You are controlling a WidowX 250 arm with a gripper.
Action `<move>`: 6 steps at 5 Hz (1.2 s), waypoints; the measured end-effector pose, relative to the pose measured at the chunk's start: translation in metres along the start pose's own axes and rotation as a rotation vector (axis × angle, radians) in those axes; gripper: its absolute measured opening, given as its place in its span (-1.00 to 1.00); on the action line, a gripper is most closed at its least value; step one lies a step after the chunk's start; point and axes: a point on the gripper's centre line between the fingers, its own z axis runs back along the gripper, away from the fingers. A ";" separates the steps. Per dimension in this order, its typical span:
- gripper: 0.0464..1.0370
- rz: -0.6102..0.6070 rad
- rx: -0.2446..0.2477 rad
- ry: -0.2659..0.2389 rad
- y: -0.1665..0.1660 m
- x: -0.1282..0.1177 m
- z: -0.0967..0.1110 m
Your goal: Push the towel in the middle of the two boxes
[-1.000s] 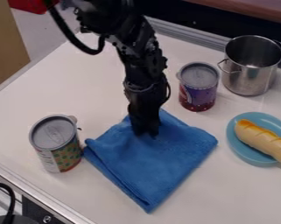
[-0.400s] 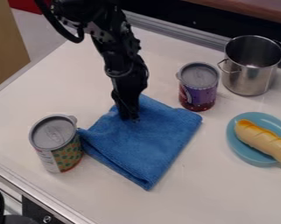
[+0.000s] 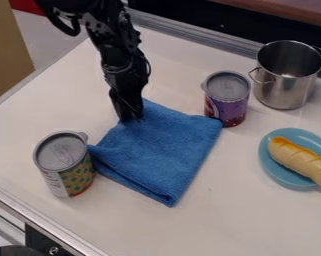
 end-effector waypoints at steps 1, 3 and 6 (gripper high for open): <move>-0.99 0.015 0.027 0.028 0.012 -0.010 -0.007; -0.99 0.043 -0.016 0.044 0.021 -0.021 -0.006; -0.77 0.188 -0.016 -0.001 0.020 -0.010 0.047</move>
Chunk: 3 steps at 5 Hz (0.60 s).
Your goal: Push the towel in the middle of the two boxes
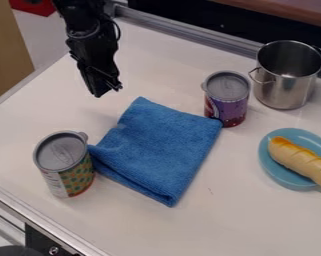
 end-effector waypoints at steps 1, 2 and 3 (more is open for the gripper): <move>-0.35 0.003 -0.038 0.010 -0.026 0.004 0.009; 0.22 -0.016 -0.078 0.007 -0.055 0.004 0.023; 0.78 -0.026 -0.093 0.013 -0.085 -0.004 0.039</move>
